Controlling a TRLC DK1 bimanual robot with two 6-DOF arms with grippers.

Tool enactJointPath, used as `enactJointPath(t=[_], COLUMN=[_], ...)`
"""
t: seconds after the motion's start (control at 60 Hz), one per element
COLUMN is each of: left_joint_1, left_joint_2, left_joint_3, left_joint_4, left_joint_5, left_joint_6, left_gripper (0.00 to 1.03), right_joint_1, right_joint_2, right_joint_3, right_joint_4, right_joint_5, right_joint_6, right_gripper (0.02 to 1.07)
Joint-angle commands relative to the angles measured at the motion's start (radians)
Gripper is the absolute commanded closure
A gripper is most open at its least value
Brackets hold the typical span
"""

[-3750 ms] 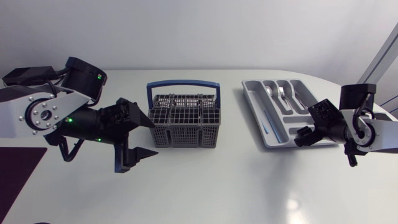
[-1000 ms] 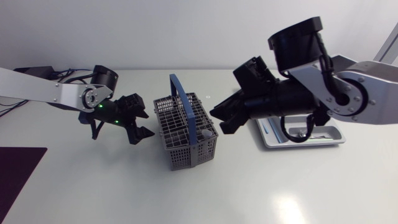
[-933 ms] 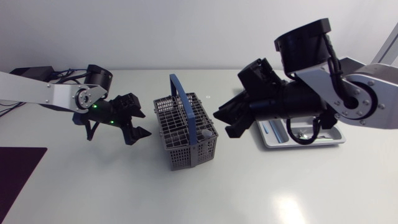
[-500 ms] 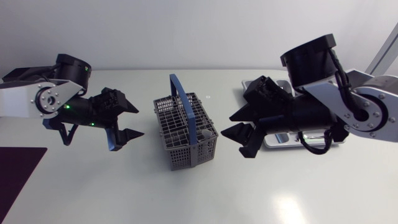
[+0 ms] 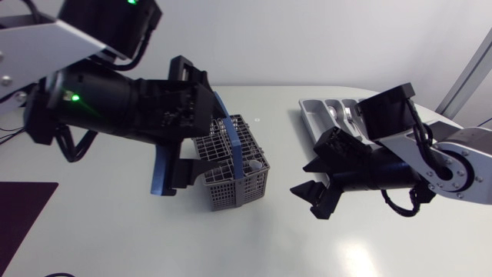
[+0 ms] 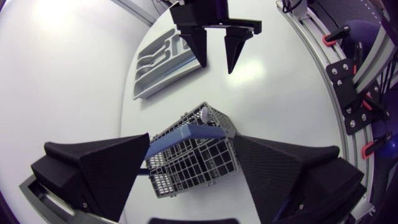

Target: Unload the cutlery basket into the drawer organizer.

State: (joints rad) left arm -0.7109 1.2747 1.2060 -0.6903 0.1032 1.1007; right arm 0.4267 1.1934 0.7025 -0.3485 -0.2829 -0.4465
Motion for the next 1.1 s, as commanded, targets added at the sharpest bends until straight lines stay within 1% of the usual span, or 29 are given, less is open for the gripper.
enactJointPath(t=[0.0, 0.083, 0.283, 0.45, 0.533, 0.6, 0.7, 0.767, 0.85, 0.917, 0.967, 0.983, 1.083], left_joint_1=[-0.048, -0.081, -0.131, -0.157, -0.160, -0.162, -0.165, -0.165, -0.165, -0.165, -0.165, -0.165, -0.165], left_joint_2=[0.095, 0.161, 0.322, 0.436, 0.477, 0.506, 0.542, 0.558, 0.577, 0.588, 0.595, 0.597, 0.600], left_joint_3=[0.058, 0.079, 0.175, 0.251, 0.282, 0.303, 0.316, 0.325, 0.343, 0.351, 0.362, 0.365, 0.365], left_joint_4=[-0.032, -0.032, -0.049, -0.051, -0.058, -0.058, -0.060, -0.064, -0.077, -0.078, -0.078, -0.078, -0.078], left_joint_5=[-0.046, -0.094, -0.155, -0.221, -0.238, -0.257, -0.281, -0.292, -0.292, -0.293, -0.295, -0.295, -0.298], left_joint_6=[0.005, 0.002, -0.042, -0.062, -0.064, -0.062, -0.050, -0.042, -0.041, -0.041, -0.045, -0.045, -0.044], left_gripper=[0.05, 0.05, 0.06, 0.08, 0.12, 0.12, 0.22, 0.33, 0.49, 0.65, 0.82, 0.84, 0.86], right_joint_1=[-0.020, -0.039, -0.066, -0.085, -0.095, -0.112, -0.124, -0.128, -0.137, -0.146, -0.147, -0.147, -0.149], right_joint_2=[-0.009, -0.009, -0.037, -0.054, -0.068, -0.080, -0.098, -0.107, -0.120, -0.124, -0.127, -0.127, -0.135], right_joint_3=[-0.041, -0.054, -0.092, -0.120, -0.129, -0.136, -0.149, -0.156, -0.167, -0.170, -0.173, -0.175, -0.179], right_joint_4=[0.000, 0.000, 0.008, 0.022, 0.029, 0.029, 0.029, 0.028, 0.028, 0.028, 0.028, 0.028, 0.028], right_joint_5=[0.008, 0.007, 0.005, -0.001, -0.006, -0.016, -0.035, -0.041, -0.048, -0.061, -0.064, -0.065, -0.067], right_joint_6=[-0.006, -0.004, -0.008, -0.011, -0.014, -0.018, -0.020, -0.020, -0.023, -0.024, -0.026, -0.026, -0.027], right_gripper=[0.26, 0.26, 0.26, 0.26, 0.26, 0.25, 0.25, 0.25, 0.25, 0.25, 0.25, 0.25, 0.25])
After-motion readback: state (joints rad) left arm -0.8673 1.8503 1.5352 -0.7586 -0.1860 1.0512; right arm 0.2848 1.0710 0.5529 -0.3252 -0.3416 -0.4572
